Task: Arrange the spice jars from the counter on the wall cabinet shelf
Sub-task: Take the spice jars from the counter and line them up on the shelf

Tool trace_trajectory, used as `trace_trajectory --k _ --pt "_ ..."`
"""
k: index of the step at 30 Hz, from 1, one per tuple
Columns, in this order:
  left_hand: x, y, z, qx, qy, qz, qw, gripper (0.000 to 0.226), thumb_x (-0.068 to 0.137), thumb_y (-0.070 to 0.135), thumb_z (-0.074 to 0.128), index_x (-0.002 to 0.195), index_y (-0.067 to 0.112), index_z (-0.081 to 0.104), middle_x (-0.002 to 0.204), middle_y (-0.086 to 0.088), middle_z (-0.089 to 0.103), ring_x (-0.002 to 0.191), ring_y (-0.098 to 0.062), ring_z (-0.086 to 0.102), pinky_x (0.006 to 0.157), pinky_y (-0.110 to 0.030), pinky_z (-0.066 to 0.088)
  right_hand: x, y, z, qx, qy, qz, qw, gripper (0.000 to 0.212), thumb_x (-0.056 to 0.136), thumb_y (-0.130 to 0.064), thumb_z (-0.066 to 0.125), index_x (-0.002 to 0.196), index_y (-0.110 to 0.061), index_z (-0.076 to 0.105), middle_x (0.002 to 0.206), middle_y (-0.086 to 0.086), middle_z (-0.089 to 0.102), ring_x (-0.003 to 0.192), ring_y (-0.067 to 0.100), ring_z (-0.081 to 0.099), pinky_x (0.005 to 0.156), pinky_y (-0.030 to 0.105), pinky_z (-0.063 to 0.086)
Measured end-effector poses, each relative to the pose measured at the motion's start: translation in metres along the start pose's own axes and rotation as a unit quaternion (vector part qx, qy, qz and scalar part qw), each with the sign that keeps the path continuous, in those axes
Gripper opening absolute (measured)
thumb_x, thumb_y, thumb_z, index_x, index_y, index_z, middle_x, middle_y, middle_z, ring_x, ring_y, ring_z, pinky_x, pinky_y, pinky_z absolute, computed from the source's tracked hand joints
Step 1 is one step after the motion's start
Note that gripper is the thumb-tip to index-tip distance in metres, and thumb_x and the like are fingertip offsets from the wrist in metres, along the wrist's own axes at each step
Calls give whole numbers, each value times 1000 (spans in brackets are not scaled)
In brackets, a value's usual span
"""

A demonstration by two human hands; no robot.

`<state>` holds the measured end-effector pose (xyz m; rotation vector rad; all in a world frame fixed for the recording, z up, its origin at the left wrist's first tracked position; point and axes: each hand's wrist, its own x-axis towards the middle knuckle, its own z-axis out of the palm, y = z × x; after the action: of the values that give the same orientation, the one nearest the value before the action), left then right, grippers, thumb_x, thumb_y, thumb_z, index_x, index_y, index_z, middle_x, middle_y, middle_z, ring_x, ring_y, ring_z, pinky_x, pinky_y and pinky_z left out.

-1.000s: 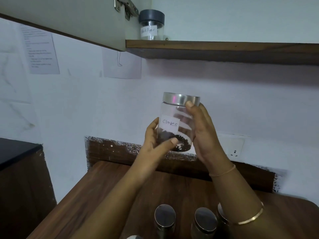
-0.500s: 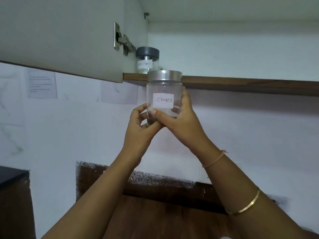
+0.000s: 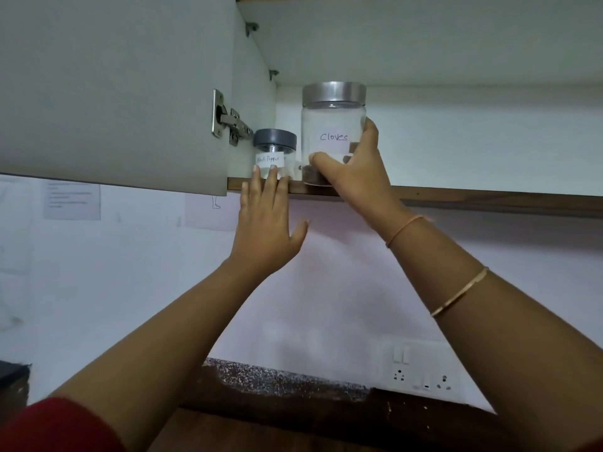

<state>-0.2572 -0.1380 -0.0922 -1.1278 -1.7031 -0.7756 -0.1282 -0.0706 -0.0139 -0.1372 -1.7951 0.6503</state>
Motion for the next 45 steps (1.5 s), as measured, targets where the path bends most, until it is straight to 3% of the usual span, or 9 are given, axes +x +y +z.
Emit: trace_trajectory --k 4,7,9,13,16,18,20,28,45 --pt "6 -14 20 48 23 26 998 65 91 41 33 143 1 34 145 -18 39 138 -39 28 115 -50 18 19 9 4 -59 -10 27 998 89 72 -39 68 141 -14 19 127 11 47 112 26 52 91 35 50" --pt "6 -17 32 63 80 35 994 59 92 34 39 139 0 39 139 -20 45 133 -40 36 113 -52 24 32 12 2 -81 -32 73 994 78 76 -37 68 134 -11 24 123 9 49 107 25 54 80 30 50" --pt "7 -16 38 65 101 33 992 58 93 33 40 140 1 38 140 -20 43 134 -40 34 114 -52 23 40 12 0 -91 -48 122 987 76 75 -38 68 131 -10 26 117 5 51 106 23 53 77 29 49" --pt "8 -18 50 68 139 33 987 57 93 31 41 143 2 35 143 -19 41 136 -38 30 114 -51 22 58 11 0 -154 -62 176 970 93 65 -43 73 136 -8 25 130 8 42 118 29 47 98 42 46" --pt "10 -22 58 67 162 39 984 59 93 32 43 143 3 31 144 -19 40 137 -38 29 115 -51 20 69 9 3 -200 -93 198 955 92 67 -41 77 139 -7 31 136 10 34 115 26 48 88 34 49" --pt "11 -23 62 68 175 43 981 61 93 33 43 144 4 28 145 -19 39 138 -37 26 115 -50 19 76 9 6 -202 -122 197 952 86 68 -37 78 137 -7 38 135 11 42 113 27 51 83 33 51" --pt "12 -26 67 72 189 45 978 60 93 32 44 144 4 29 145 -18 39 138 -36 25 115 -50 17 81 10 10 -208 -151 201 945 78 73 -30 77 137 -7 40 138 13 44 117 31 52 91 37 51" --pt "16 -29 79 50 231 48 970 56 93 24 45 144 5 29 147 -15 38 139 -33 22 116 -48 13 97 13 26 -304 -258 207 894 65 94 -26 57 149 -8 26 155 17 24 136 38 34 111 44 34" --pt "24 -32 95 28 287 49 956 56 90 14 48 142 10 25 147 -7 25 141 -27 12 118 -42 5 105 27 48 -432 -268 160 846 59 101 -36 40 147 -2 26 155 13 27 141 28 29 112 32 25"
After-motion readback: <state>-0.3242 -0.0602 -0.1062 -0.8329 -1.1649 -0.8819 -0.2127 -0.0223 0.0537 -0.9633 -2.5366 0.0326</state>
